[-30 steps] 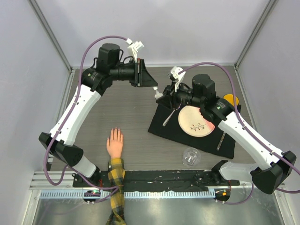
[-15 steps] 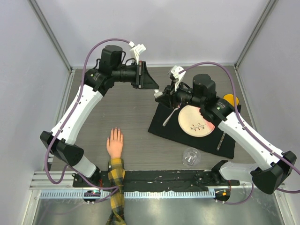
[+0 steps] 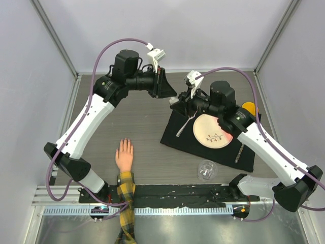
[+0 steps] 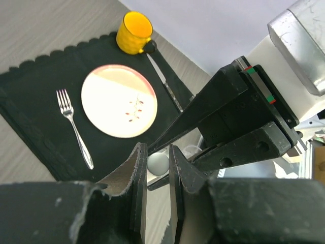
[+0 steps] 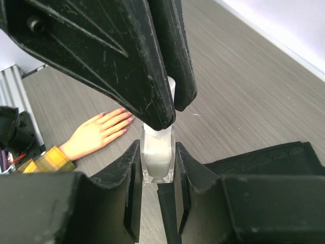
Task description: Paint the nails
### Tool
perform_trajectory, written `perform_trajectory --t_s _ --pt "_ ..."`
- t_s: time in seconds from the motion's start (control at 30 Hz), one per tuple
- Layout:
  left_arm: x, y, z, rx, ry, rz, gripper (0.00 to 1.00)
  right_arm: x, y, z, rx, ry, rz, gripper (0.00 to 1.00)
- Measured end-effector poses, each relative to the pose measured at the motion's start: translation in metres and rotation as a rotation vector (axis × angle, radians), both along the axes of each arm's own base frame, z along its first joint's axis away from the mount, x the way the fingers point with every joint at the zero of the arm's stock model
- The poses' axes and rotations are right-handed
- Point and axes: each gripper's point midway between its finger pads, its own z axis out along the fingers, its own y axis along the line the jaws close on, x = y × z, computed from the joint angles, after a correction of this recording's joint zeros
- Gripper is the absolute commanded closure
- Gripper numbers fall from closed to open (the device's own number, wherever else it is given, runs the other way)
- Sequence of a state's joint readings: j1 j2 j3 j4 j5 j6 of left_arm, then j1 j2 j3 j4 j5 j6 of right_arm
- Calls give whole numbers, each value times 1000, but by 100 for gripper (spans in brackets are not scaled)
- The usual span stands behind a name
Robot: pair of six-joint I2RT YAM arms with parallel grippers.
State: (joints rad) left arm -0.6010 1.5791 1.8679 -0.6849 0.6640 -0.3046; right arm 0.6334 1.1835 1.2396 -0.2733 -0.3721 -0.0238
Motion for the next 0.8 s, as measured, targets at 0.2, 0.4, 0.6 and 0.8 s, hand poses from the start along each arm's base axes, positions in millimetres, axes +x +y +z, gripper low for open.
perform_trajectory --t_s 0.2,0.4,0.6,0.8 --pt "0 -4 13 -46 -72 5 100 1 -6 14 47 -27 -47 100" --pt "-14 -4 29 -84 -116 -19 100 -10 -8 29 100 -60 -43 100" --pt "-22 4 33 -20 -195 -57 100 -15 0 34 103 -68 21 100" --pt "-24 8 36 -9 -226 -54 96 -17 7 37 103 -74 64 100"
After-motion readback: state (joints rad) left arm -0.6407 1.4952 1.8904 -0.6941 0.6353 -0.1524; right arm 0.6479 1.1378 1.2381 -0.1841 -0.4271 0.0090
